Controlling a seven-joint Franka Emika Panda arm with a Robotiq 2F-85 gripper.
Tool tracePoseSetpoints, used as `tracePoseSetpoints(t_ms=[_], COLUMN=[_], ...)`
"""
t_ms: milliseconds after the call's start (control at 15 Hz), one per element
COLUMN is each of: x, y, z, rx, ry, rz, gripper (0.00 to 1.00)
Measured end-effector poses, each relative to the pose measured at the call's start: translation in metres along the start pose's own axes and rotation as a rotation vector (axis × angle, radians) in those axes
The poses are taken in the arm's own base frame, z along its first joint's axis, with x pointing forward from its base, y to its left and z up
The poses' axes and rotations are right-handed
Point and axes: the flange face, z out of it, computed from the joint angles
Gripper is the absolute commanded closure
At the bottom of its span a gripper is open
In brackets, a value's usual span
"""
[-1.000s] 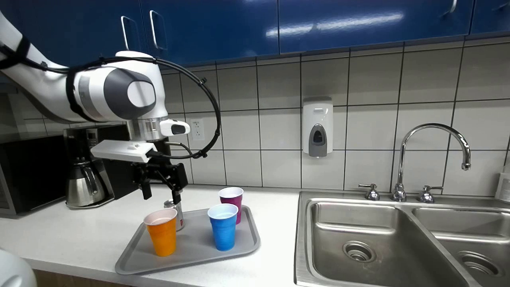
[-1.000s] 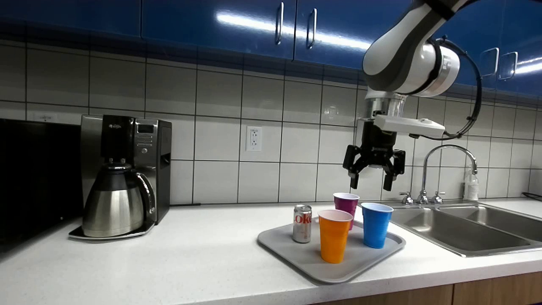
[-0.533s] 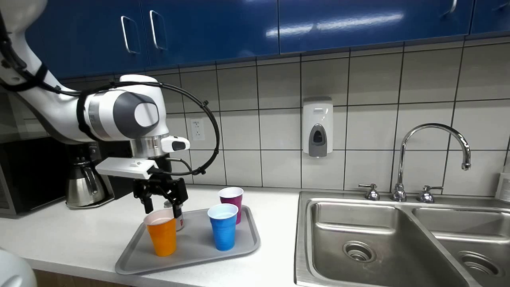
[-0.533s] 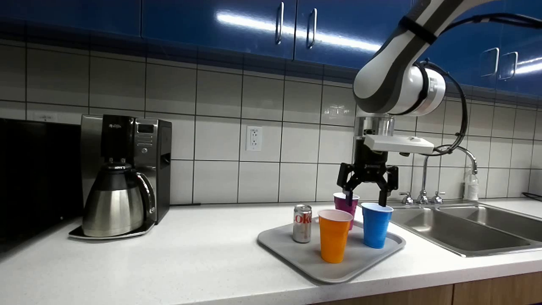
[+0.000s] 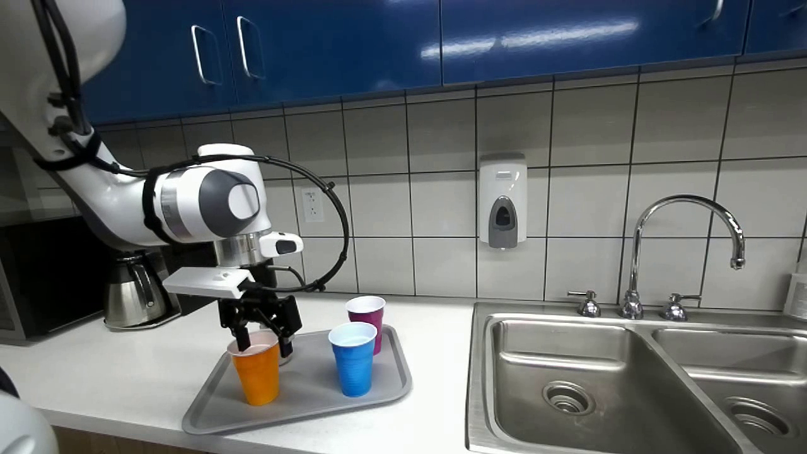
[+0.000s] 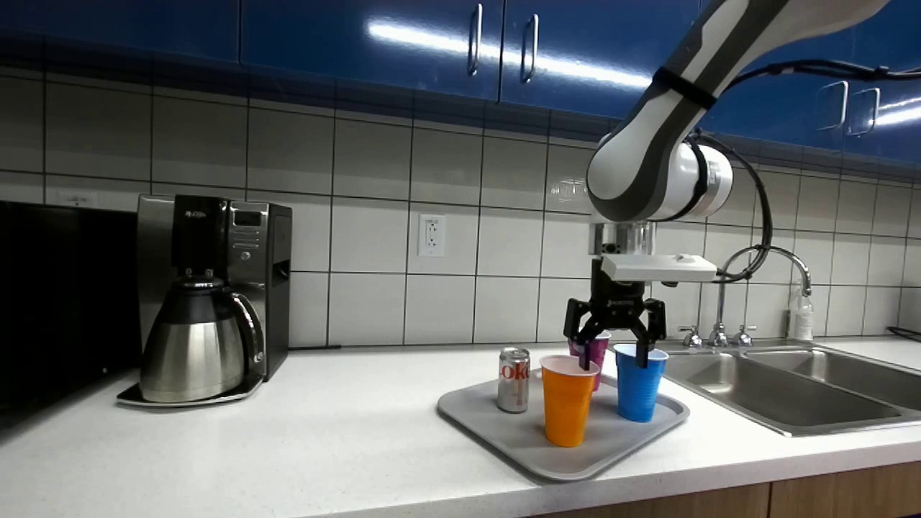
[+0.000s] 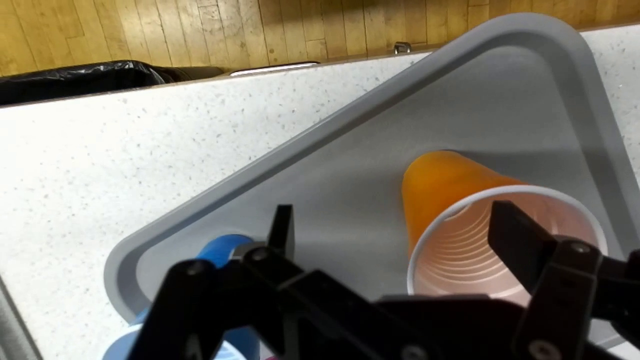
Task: Remove the orange, blue and purple cups from the tray
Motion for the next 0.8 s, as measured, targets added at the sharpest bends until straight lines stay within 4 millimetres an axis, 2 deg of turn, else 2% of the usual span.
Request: tracePoseSetpoints(t_ms=[400,467,533,667,800], x=[0.018,0.02,0.022,0.027,0.03], y=[-0.006,-0.007,-0.008,-0.009,-0.009], z=[0.016,0.019,0.021,0.026,0.029], rx=[-0.029,-0.032,-0.036,-0.04,-0.039], ry=[-0.01,-0.012,-0.015,-0.021,-0.027], rz=[0.021,0.022,0.022,0.023,0.024], gripper=[0.0,0.05,0.26,0.31,0.47])
